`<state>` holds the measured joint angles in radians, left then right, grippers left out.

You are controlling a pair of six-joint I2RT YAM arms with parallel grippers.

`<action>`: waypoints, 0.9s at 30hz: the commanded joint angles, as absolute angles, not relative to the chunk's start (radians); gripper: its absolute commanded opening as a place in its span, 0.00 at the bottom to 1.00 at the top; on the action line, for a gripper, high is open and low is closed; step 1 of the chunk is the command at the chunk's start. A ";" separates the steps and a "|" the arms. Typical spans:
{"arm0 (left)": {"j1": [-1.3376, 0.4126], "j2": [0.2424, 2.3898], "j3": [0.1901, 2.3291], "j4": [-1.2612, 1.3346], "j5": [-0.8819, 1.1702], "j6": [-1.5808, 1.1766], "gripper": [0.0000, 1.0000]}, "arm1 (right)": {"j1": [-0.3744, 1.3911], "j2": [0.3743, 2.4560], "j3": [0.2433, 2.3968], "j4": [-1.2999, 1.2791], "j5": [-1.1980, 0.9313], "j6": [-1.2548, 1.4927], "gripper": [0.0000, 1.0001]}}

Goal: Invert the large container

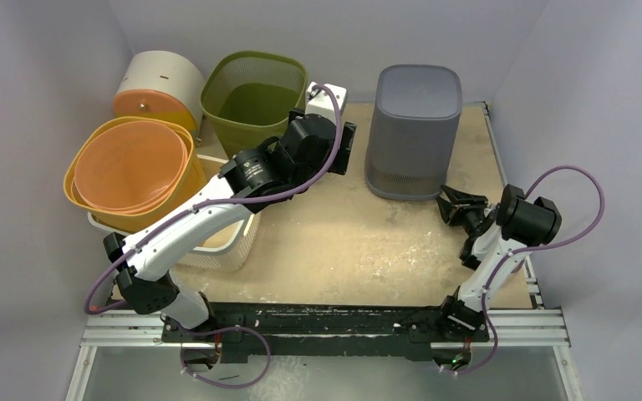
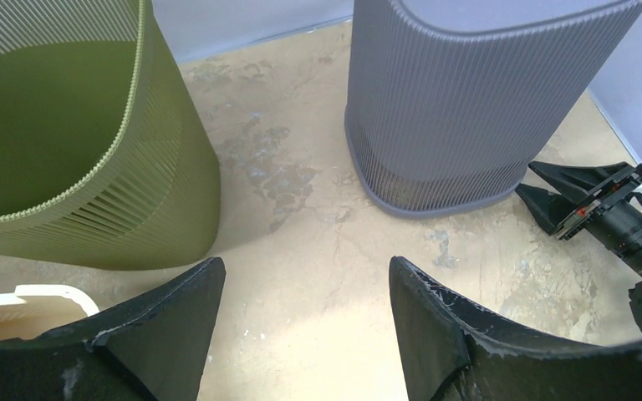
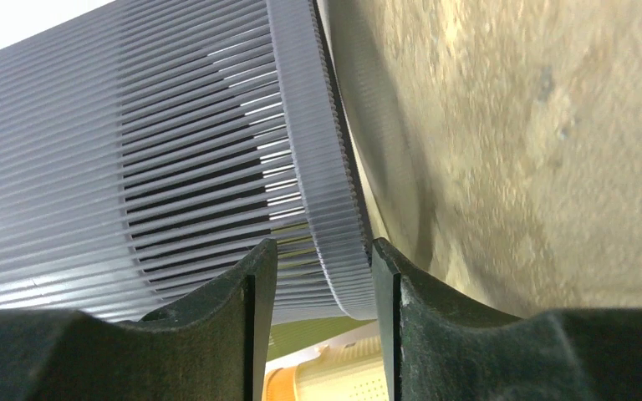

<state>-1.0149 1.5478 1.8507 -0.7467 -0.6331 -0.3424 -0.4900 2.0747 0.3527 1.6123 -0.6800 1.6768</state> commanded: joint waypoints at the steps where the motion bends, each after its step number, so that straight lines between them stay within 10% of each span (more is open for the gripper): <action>1: -1.013 1.493 1.836 -0.701 -0.613 -0.374 0.69 | -0.490 2.072 0.316 2.029 -0.676 1.660 0.51; 27: -1.013 1.444 1.820 -0.711 -0.571 -0.376 0.69 | -0.495 1.652 0.321 1.615 -0.581 1.627 0.57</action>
